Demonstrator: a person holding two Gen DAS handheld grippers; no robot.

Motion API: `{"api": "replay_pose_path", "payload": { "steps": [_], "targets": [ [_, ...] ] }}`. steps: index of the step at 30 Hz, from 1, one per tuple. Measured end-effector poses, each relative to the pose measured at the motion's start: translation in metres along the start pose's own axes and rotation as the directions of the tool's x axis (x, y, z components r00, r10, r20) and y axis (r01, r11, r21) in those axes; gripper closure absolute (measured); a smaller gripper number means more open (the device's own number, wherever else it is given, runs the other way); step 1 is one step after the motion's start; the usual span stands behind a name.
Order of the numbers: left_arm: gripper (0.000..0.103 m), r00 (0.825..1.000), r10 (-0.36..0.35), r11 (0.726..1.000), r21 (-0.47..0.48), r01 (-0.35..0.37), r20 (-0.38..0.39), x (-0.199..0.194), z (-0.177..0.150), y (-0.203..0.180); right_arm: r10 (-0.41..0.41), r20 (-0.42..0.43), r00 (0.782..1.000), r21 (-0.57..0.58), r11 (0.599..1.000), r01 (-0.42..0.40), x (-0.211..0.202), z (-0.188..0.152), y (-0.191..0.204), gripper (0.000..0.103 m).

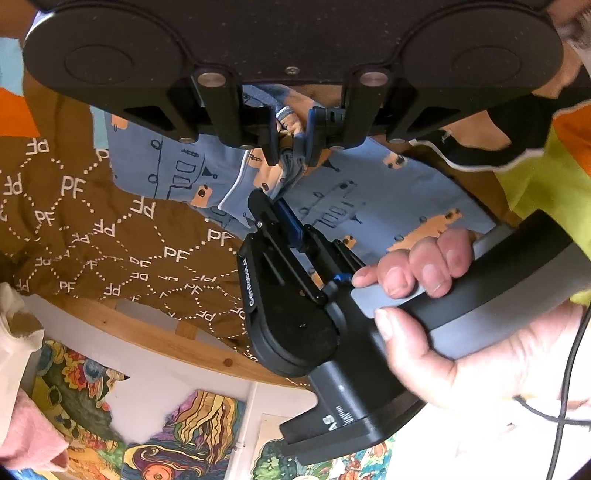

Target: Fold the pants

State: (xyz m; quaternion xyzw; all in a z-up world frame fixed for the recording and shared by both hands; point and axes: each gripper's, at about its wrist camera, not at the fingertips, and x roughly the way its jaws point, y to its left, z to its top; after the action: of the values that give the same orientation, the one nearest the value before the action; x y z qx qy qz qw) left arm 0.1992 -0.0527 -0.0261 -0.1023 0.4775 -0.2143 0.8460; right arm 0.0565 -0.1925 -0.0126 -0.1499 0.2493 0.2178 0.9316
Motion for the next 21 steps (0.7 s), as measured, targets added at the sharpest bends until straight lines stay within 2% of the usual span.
{"api": "replay_pose_path", "payload": {
  "steps": [7,17,21],
  "targets": [
    [0.094,1.0,0.007,1.0,0.029,-0.007,-0.003,-0.025,-0.002,0.029,0.109,0.028,0.994,0.049,0.993,-0.111,0.003,0.016,0.006,0.088],
    [0.094,0.998,0.052,0.996,0.07,-0.053,0.016,-0.048,-0.008,0.058,0.213,-0.008,0.977,0.056,0.976,-0.212,0.023,0.031,0.038,0.088],
    [0.094,0.997,0.07,0.996,0.059,-0.071,0.016,-0.051,-0.008,0.07,0.235,-0.022,0.972,0.064,0.97,-0.234,0.033,0.035,0.048,0.088]
  ]
}}
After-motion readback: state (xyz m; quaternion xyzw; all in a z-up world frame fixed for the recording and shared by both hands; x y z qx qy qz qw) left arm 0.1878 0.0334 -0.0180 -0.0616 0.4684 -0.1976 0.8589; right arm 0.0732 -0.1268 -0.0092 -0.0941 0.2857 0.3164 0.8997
